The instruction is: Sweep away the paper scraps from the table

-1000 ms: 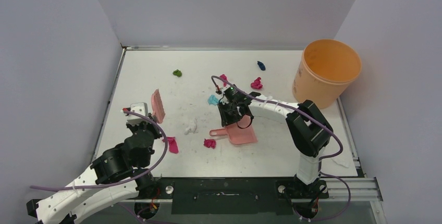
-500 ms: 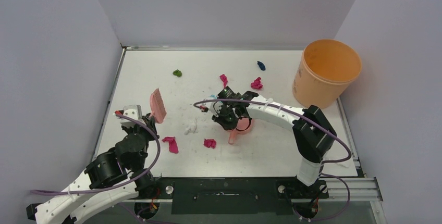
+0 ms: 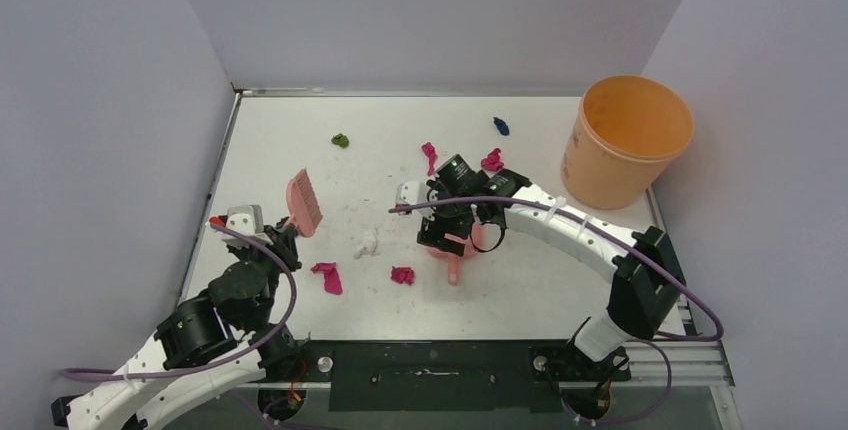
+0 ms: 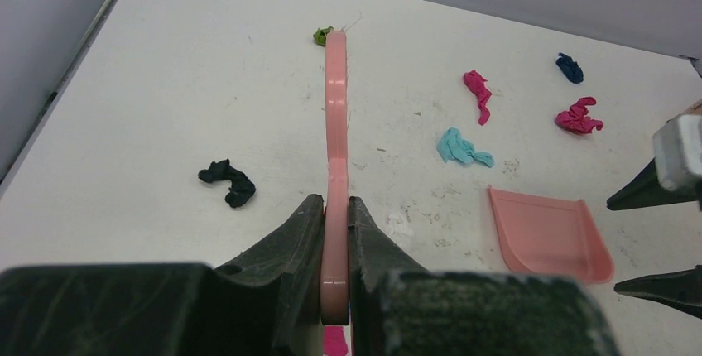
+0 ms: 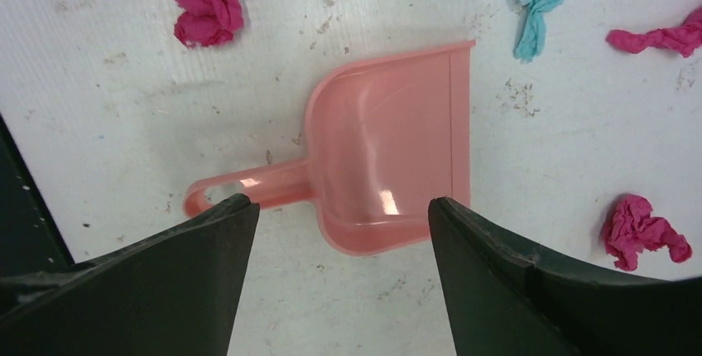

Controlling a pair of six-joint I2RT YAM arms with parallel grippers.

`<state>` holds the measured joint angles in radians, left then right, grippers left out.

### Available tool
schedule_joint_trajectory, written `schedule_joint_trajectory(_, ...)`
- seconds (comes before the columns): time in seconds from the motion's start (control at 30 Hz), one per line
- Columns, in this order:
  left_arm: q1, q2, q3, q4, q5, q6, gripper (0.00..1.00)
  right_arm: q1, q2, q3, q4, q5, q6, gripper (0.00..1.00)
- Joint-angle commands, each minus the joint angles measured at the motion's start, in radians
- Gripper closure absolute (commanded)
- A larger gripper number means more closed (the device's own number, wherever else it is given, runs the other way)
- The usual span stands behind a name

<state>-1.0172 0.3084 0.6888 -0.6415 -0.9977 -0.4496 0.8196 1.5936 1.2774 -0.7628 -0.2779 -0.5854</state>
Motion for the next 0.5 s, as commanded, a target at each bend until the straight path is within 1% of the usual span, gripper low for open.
schedule_joint_trajectory(0.0, 0.003, -0.016, 0.003, 0.046, 0.020, -0.003, 1.00, -0.048, -0.092, 0.032, 0.035, -0.049, 0.212, 0.24)
schedule_joint_trajectory(0.07, 0.004, -0.023, 0.003, 0.046, 0.028, -0.004, 1.00, -0.068, -0.100, 0.023, 0.037, -0.044, 0.299, 0.26)
schedule_joint_trajectory(0.1, 0.005, -0.025, 0.002, 0.047, 0.033, -0.005, 1.00, -0.077, -0.106, 0.013, 0.028, -0.072, 0.308, 0.24)
schedule_joint_trajectory(0.17, 0.004, -0.031, -0.003, 0.054, 0.037, -0.005, 1.00, -0.085, -0.110, -0.012, 0.012, -0.115, 0.302, 0.22)
schedule_joint_trajectory(0.33, 0.005, -0.014, -0.002, 0.059, 0.042, -0.001, 1.00, -0.083, -0.096, -0.105, 0.059, -0.088, 0.307, 0.19)
schedule_joint_trajectory(0.47, 0.008, 0.009, 0.001, 0.058, 0.052, 0.002, 1.00, -0.046, -0.069, -0.146, 0.084, -0.085, 0.304, 0.17)
